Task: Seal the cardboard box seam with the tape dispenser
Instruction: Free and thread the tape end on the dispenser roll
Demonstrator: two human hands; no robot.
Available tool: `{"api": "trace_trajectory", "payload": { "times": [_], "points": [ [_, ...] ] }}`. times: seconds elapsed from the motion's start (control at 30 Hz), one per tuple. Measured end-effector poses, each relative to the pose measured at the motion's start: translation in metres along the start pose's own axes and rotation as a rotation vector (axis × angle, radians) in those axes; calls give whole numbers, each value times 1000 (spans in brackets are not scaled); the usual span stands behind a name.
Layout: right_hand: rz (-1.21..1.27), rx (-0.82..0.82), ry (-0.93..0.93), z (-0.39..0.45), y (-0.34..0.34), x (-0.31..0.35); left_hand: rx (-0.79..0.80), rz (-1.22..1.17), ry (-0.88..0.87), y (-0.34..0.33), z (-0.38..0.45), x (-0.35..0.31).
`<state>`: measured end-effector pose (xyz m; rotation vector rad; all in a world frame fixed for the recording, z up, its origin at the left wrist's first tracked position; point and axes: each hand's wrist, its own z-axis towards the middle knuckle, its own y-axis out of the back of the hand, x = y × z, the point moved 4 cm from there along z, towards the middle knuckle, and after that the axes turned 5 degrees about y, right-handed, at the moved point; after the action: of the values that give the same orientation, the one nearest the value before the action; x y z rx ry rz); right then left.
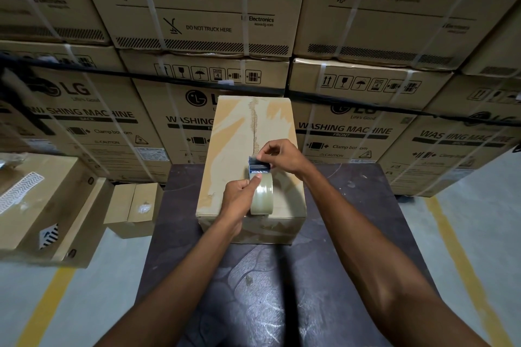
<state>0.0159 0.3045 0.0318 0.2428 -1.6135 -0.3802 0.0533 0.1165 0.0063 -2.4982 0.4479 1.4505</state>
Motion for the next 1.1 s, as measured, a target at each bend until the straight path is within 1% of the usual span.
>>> {"api": "trace_trajectory", "payload": {
  "times": [0.17,0.27,0.33,0.5,0.6,0.77,0.97,1.1],
  "points": [
    [50,-9,-47,3,1,-5,-2,22,-15,-2,-3,-3],
    [1,-26,-6,3,2,-7,-3,28,-44,-1,-1,-2],
    [-35,-55,35,4,1,-7,-3,25,-32,-1,1,0],
    [-95,-62,83,10,-3,-9,-70,28,-25,-5,2,-2],
    [-118,-61,105,17,0,-7,-69,48,-87,-11,3,4],
    [-140,-46,117,31,14,0,-62,169,-202,-7,1,7],
    [-130,-19,89,37,18,3,-38,233,-266,2,-1,15],
    [-107,-13,64,38,19,10,11,257,-303,8,0,23]
  ]
}}
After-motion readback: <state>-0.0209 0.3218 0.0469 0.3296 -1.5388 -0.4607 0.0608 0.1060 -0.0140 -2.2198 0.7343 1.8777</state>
